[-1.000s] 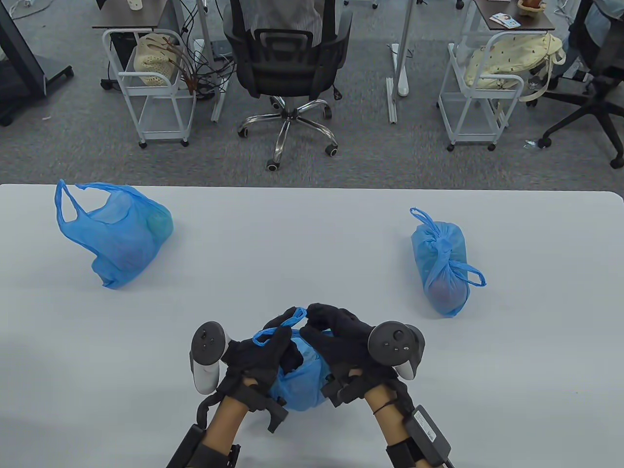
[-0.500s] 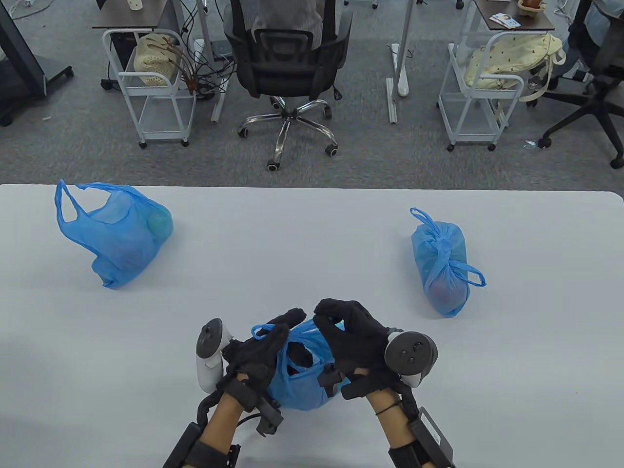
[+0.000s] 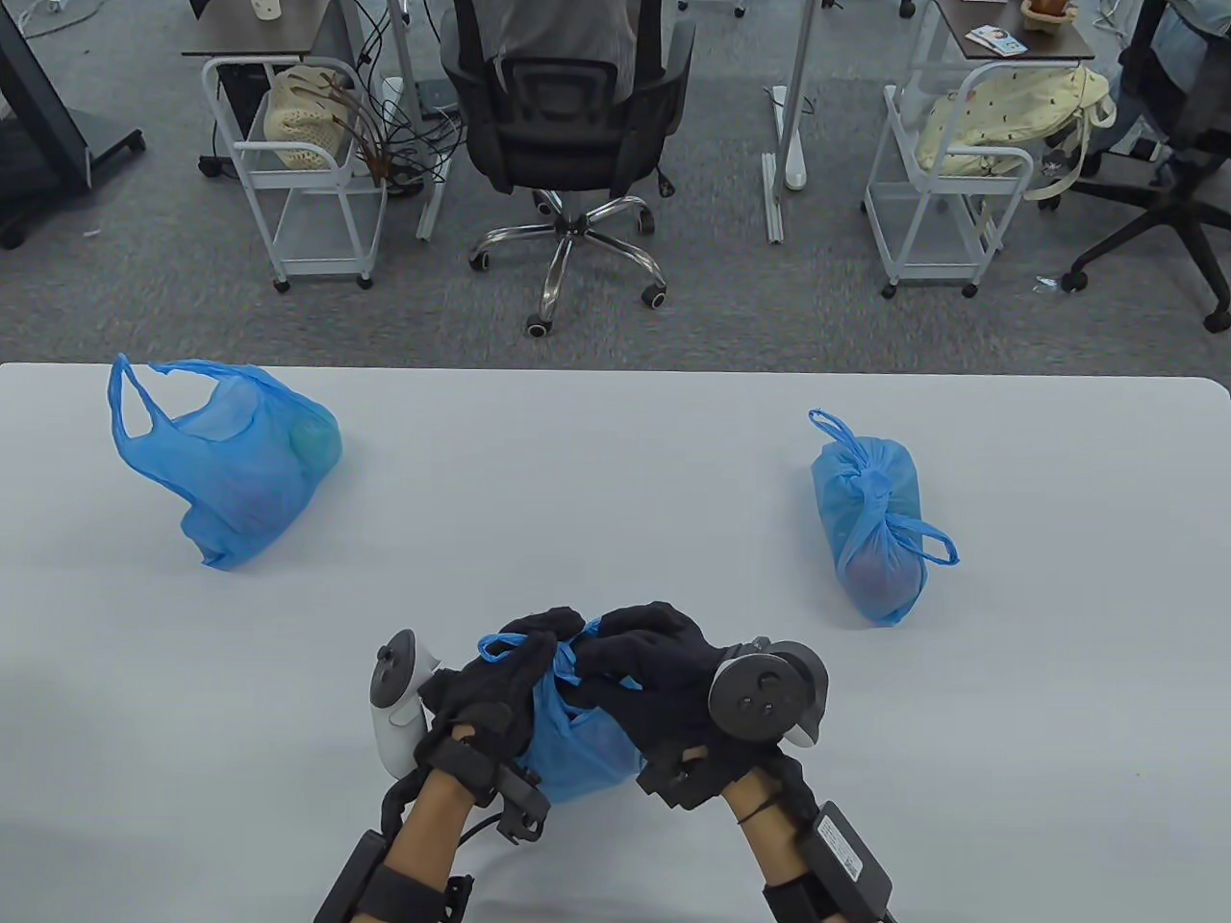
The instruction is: Tie knot on plastic bag top
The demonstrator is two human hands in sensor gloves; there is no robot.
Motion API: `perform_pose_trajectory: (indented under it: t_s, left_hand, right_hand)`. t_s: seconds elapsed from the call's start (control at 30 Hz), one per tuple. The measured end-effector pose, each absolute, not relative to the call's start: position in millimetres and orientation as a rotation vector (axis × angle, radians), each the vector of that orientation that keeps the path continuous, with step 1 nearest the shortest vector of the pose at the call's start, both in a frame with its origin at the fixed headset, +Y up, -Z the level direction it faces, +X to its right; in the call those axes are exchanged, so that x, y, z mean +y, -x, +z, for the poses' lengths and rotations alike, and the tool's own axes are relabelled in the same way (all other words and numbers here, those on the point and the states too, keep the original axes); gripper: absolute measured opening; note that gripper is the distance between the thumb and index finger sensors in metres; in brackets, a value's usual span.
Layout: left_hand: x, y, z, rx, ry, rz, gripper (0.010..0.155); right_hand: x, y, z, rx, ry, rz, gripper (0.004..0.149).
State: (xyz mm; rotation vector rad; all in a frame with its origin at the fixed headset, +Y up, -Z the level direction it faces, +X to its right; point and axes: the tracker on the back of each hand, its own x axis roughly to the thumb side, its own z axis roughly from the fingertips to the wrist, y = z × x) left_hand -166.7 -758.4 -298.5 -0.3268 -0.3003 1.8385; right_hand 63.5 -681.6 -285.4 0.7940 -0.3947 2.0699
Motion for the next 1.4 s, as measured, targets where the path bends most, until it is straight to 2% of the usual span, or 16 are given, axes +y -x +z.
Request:
perform_pose_trajectory:
  t_s: [0.13,0.2,0.33,0.43,0.5,0.6,0.7,0.8,0.9,1.17,1.27,1.4]
  left_hand:
    - [-753,170,-298,-0.272,0.238,1.796,0.037]
    - [-752,171,-298,-0.273,0.228,1.782,0.036]
    - [-750,170,-298,-0.296,0.229,1.77,0.036]
    - [-748,167,-299,-0.338,0.241,1.735,0.036]
    - [-747,163,-299,-0.373,0.265,1.715,0.036]
    - [-744,159,-299,-0.424,0.296,1.672,0.036]
    - [-739,159,-297,-0.443,0.28,1.586,0.036]
    - [-734,162,-297,-0.445,0.229,1.48,0.036]
    - [-729,160,-294,-0.433,0.152,1.367,0.036]
    - [-706,151,-273,-0.395,-0.295,0.77,0.036]
    - [-703,150,-269,-0.403,-0.376,0.704,0.037]
    - [-703,152,-269,-0.386,-0.391,0.748,0.036]
  right_hand:
    - [-686,-66,-289,-0.335,-0.783,2.082,0.035]
    - [-691,-70,-293,-0.299,-0.753,2.028,0.035]
    - [-701,-87,-299,-0.306,-0.566,1.811,0.045]
    - [-706,-93,-303,-0.285,-0.515,1.806,0.049]
    - [-712,-91,-306,-0.207,-0.518,1.867,0.059]
    - [-720,-84,-309,-0.024,-0.574,1.877,0.062]
    - [-722,-78,-309,0.076,-0.589,1.871,0.056]
    - [-715,-81,-309,-0.067,-0.572,1.946,0.049]
    - [-716,-84,-310,-0.067,-0.565,1.953,0.047]
    - [-719,-81,-310,-0.043,-0.57,1.956,0.047]
    - [-721,-81,-310,-0.028,-0.556,1.907,0.049]
    - [-721,-82,-311,-0.012,-0.543,1.874,0.049]
